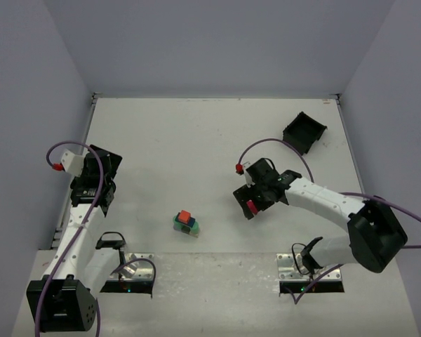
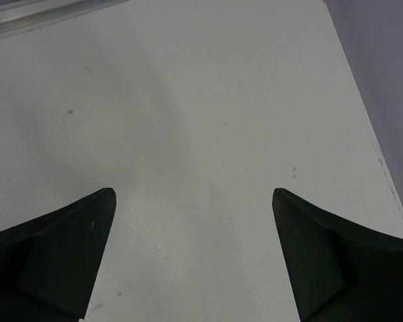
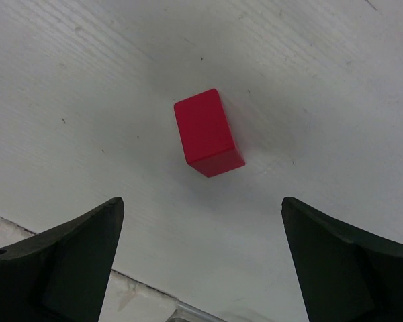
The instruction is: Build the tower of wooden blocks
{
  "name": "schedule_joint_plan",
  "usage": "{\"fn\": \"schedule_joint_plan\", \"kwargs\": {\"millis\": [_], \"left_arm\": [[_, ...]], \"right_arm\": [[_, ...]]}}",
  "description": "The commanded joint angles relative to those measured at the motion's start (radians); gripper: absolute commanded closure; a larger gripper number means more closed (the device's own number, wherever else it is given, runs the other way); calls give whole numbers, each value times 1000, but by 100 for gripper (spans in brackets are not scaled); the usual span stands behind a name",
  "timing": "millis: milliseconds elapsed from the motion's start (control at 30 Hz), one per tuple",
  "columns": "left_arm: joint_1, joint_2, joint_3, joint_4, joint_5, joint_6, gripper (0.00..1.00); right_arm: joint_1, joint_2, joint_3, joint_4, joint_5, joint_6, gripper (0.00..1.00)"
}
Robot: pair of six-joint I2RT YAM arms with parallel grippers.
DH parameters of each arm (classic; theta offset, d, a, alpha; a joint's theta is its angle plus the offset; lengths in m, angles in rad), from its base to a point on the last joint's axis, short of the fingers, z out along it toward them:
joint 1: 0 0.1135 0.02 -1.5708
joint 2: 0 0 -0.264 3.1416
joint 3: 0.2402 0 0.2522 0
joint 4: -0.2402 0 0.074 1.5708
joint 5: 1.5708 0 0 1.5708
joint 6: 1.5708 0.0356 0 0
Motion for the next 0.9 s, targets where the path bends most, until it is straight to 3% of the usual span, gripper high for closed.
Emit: {"fn": "schedule_joint_plan", "kwargs": {"millis": [0,200,533,733,867], "left_arm": [[5,-9,-3,37,5,14,0],[5,-15,-7,45,6,11,0],[5,7,-3,50,11,18,0],[5,15,-1,58,23,22,0],[5,17,0,62,25,24,0]], "right_arm": [[-35,42,5,161,-67,-41,1],[-46,112,14,168,-110,-63,8],[-46,112,-4,169,-103,-67,35],[-46,134,-4,168,-78,-68,36],[-46,143,3,161,-73,-63,43]]}}
